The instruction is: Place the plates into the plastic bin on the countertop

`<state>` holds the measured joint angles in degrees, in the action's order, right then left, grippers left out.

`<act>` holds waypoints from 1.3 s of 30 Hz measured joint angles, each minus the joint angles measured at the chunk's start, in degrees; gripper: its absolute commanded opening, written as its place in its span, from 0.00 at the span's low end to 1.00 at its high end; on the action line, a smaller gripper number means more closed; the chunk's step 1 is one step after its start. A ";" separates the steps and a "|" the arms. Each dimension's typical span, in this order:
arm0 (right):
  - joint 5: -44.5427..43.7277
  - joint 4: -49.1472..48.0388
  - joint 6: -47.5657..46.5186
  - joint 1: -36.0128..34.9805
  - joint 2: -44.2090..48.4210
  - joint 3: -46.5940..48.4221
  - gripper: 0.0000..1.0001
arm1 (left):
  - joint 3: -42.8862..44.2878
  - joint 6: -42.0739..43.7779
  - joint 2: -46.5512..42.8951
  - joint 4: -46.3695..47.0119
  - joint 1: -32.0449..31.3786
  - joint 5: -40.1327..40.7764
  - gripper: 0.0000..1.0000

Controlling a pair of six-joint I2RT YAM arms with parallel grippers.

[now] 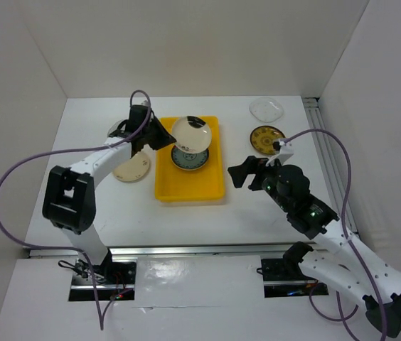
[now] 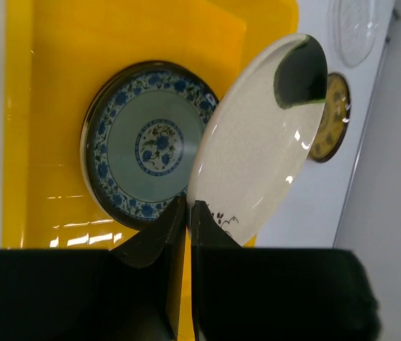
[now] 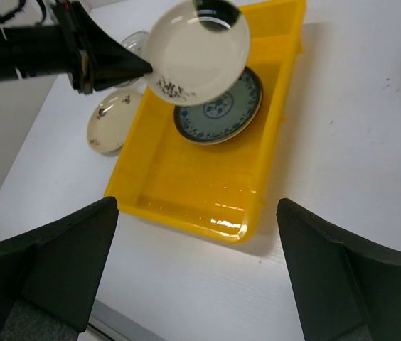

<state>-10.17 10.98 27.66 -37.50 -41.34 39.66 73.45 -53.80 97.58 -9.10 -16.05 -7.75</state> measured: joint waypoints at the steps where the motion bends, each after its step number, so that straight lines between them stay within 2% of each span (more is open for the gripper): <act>1: -0.20 0.72 0.24 0.61 0.68 0.13 1.00 | 0.81 0.35 1.51 -0.17 -0.50 -0.44 0.00; 7: -1.33 4.39 1.38 2.10 3.65 0.15 1.00 | 5.73 1.99 9.14 -1.79 -0.92 -1.49 0.00; 17: -1.66 5.90 1.90 2.43 3.58 0.15 1.00 | 4.79 2.43 10.56 -2.47 -0.63 -0.61 0.02; 19: -1.66 5.90 2.10 2.51 3.37 0.13 1.00 | 4.76 2.40 11.13 -2.56 -0.59 -0.37 0.09; 20: -1.66 5.88 2.14 2.51 3.19 0.11 1.00 | 4.59 2.38 11.23 -2.62 -0.50 -0.20 0.15; 23: -1.66 5.86 2.34 2.51 2.56 0.11 1.00 | 3.19 2.16 11.21 -2.58 -0.28 0.39 0.23; 26: -1.66 5.73 2.56 2.56 1.68 0.07 1.00 | 1.11 1.62 11.21 -2.56 -0.11 0.68 0.48; 27: -1.66 5.64 2.67 2.56 1.40 0.02 1.00 | 0.68 1.49 11.19 -2.73 -0.02 0.81 0.60; 28: -1.66 5.51 2.73 2.56 1.05 -0.17 1.00 | 0.22 1.53 11.08 -2.78 0.09 0.92 0.67; 29: -1.64 5.35 2.78 2.56 0.83 -0.44 1.00 | 0.02 1.40 10.82 -2.80 0.15 0.46 0.77; 30: -1.66 5.18 2.80 2.58 0.55 -0.70 1.00 | 0.00 1.44 10.21 -2.75 0.13 0.37 0.92; 31: -1.66 5.03 2.82 2.62 0.11 -0.96 1.00 | -0.15 1.42 8.98 -2.64 0.02 0.31 0.99; 39: 0.13 -0.90 4.74 5.97 -7.63 -6.23 1.00 | -0.76 3.58 -7.96 -3.26 -2.75 0.66 1.00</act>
<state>-10.04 10.09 32.40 -31.53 -48.97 33.43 72.69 -50.22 89.62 -12.36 -18.81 -7.09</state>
